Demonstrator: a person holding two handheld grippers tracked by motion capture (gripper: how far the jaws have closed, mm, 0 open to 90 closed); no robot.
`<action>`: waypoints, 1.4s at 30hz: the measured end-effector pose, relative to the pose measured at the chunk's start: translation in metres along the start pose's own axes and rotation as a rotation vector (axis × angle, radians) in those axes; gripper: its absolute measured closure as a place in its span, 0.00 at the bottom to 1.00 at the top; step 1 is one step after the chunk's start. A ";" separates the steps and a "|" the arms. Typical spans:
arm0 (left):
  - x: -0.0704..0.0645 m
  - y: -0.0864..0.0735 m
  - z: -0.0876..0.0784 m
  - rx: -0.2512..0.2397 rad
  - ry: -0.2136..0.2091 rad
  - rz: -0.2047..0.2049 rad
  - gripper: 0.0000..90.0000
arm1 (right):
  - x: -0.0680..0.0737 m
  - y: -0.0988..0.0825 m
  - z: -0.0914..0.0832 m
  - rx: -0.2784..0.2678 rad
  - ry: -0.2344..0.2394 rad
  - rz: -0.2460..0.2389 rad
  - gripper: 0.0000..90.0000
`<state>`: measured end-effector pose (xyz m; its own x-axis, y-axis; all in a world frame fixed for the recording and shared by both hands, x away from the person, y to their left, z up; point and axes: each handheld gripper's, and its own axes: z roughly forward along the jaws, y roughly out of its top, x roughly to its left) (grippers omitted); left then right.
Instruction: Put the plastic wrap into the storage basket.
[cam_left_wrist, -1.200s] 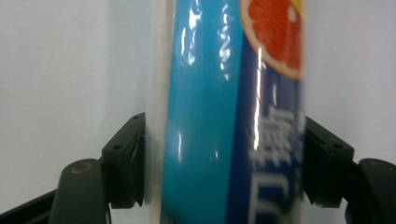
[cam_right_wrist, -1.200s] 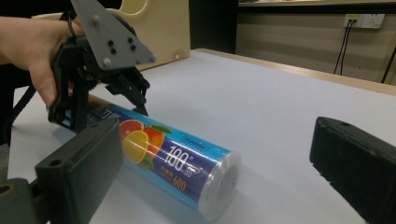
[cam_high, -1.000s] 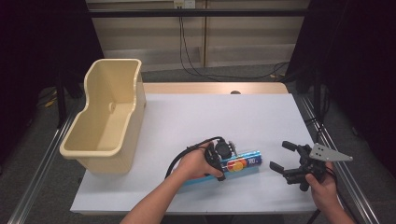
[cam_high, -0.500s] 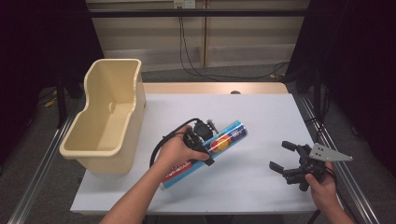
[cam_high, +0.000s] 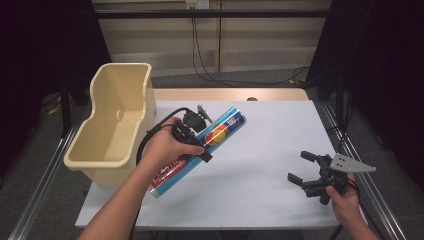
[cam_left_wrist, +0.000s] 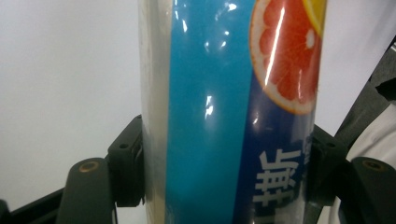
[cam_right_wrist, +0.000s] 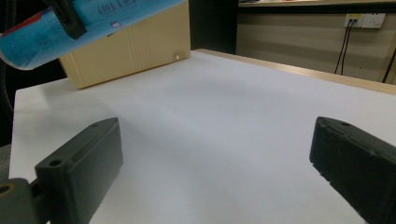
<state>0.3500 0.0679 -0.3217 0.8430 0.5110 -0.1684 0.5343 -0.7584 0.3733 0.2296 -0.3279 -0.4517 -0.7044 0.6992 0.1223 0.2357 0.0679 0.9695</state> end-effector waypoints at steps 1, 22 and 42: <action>0.002 -0.001 -0.004 0.000 0.004 -0.003 0.35 | 0.000 0.000 0.000 0.000 0.000 0.000 0.02; 0.030 -0.022 -0.075 -0.013 0.081 -0.145 0.35 | 0.001 0.000 0.000 -0.004 -0.003 -0.007 0.02; 0.071 -0.068 -0.121 -0.025 0.163 -0.337 0.35 | 0.003 0.000 0.000 -0.005 -0.004 -0.005 0.02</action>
<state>0.3660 0.2052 -0.2484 0.5981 0.7893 -0.1387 0.7765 -0.5280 0.3438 0.2279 -0.3261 -0.4512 -0.7030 0.7015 0.1167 0.2289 0.0678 0.9711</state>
